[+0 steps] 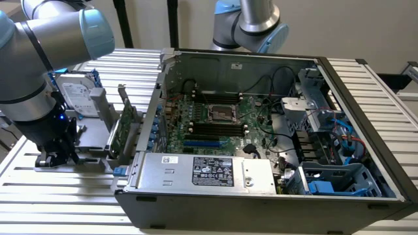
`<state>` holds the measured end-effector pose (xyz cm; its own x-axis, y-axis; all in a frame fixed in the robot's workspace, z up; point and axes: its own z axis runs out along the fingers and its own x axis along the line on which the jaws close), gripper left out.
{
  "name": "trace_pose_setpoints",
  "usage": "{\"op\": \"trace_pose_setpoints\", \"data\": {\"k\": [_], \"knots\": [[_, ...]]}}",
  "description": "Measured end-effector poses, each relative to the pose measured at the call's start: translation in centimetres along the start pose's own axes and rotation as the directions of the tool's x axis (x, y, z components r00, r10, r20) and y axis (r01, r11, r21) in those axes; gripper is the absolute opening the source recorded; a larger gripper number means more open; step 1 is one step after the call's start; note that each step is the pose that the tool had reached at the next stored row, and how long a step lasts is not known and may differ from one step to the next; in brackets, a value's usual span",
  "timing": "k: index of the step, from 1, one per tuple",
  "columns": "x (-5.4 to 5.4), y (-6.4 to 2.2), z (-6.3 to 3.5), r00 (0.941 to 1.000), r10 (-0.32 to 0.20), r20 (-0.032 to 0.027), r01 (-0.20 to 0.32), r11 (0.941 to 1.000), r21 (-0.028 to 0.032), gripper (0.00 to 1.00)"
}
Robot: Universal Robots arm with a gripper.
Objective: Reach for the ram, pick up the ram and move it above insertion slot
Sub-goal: 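Pick up the ram and move it above insertion slot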
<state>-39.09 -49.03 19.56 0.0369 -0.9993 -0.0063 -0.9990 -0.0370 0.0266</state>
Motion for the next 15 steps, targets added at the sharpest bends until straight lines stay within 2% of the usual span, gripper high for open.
{"op": "trace_pose_setpoints", "data": {"k": [15], "knots": [[0.0,0.0,-0.18,1.0,0.0,0.0,0.0,1.0,-0.0001,0.14]]}}
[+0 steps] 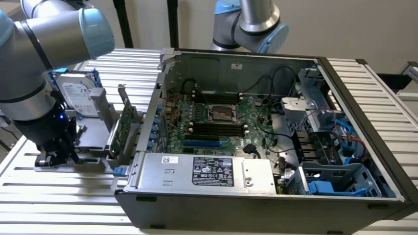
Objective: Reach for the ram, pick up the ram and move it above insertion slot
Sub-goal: 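Pick up the ram and move it above insertion slot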
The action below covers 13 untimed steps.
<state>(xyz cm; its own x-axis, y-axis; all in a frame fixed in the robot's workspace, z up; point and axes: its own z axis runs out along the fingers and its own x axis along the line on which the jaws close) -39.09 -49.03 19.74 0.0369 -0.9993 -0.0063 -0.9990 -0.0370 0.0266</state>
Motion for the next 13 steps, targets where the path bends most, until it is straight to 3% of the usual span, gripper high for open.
{"op": "trace_pose_setpoints", "data": {"k": [8,13], "knots": [[0.0,0.05,-1.84,1.0,0.0,0.0,0.0,1.0,0.0001,0.14],[0.0,0.11,-4.03,1.0,0.0,0.0,0.0,1.0,0.0,0.14]]}}
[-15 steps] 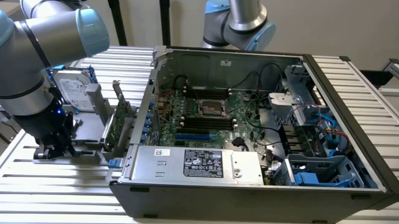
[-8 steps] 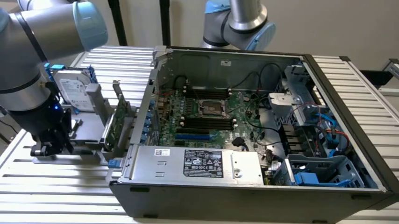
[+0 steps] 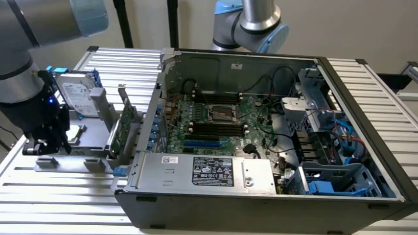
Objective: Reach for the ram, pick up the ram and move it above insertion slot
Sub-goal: 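Pick up the ram and move it above insertion slot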
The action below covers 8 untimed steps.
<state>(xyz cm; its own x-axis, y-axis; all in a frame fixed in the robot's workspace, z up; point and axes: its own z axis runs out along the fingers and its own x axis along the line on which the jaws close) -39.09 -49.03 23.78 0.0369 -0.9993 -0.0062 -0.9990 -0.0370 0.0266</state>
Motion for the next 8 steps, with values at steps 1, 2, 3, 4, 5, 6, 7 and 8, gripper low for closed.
{"op": "trace_pose_setpoints", "data": {"k": [1,2,3,4,5,6,7,8], "knots": [[0.0,0.01,-0.45,1.0,0.0,0.0,0.0,1.0,0.0,0.14],[0.0,0.0,-0.89,1.0,0.0,0.0001,0.0,1.0,0.0001,0.14],[0.0,-0.02,-1.35,1.0,0.0,0.0,0.0,1.0,0.0,0.14],[0.0,-0.06,-1.8,1.0,0.0,0.0,0.0,1.0,0.0,0.14],[0.0,-0.12,-2.25,1.0,0.0,0.0001,0.0,1.0,0.0,0.14],[0.0,-0.23,-2.71,1.0,0.0,-0.0001,0.0,1.0,-0.0001,0.14],[0.0,-0.36,-3.17,1.0,0.0,-0.0001,0.0,1.0,-0.0001,0.14],[0.0,-0.56,-3.64,1.0,0.0,0.0,0.0,1.0,0.0,0.14]]}}
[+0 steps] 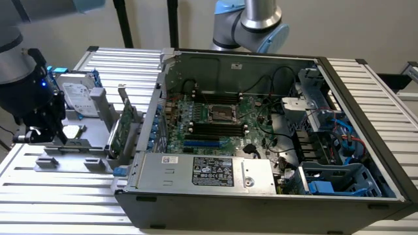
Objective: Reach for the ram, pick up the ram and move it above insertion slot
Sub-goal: 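Pick up the ram and move it above insertion slot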
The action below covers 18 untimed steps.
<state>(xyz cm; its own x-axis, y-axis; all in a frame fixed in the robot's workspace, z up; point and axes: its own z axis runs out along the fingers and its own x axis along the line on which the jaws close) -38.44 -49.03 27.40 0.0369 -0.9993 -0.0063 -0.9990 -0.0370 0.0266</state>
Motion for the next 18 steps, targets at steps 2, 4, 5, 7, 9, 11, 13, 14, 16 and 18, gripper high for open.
{"op": "trace_pose_setpoints", "data": {"k": [2,4,5,7,9,11,13,14,16,18], "knots": [[0.0,-0.51,-0.93,1.0,0.0,-0.0001,0.0,1.0,-0.0002,0.14],[0.0,-1.1,-1.82,1.0,0.0,0.0002,0.0,1.0,0.0,0.14],[0.0,-1.43,-2.29,1.0,0.0,0.0002,0.0,1.0,-0.0002,0.14],[0.1,-2.14,-3.26,1.0,0.0,0.0011,0.0,1.0,-0.0004,0.14],[0.1,-2.81,-4.17,1.0,-0.001,0.0023,0.001,1.0,-0.0006,0.14],[0.1,-3.49,-5.08,1.0,-0.001,0.0039,0.001,1.0,-0.0005,0.14],[0.1,-4.18,-6.01,1.0,-0.001,0.0054,0.001,1.0,-0.0006,0.14],[0.1,-4.52,-6.47,1.0,-0.002,0.0062,0.002,1.0,-0.0006,0.14],[0.2,-5.22,-7.42,1.0,-0.002,0.0077,0.002,1.0,-0.0007,0.14],[0.2,-5.91,-8.34,1.0,-0.002,0.0093,0.002,1.0,-0.0008,0.14]]}}
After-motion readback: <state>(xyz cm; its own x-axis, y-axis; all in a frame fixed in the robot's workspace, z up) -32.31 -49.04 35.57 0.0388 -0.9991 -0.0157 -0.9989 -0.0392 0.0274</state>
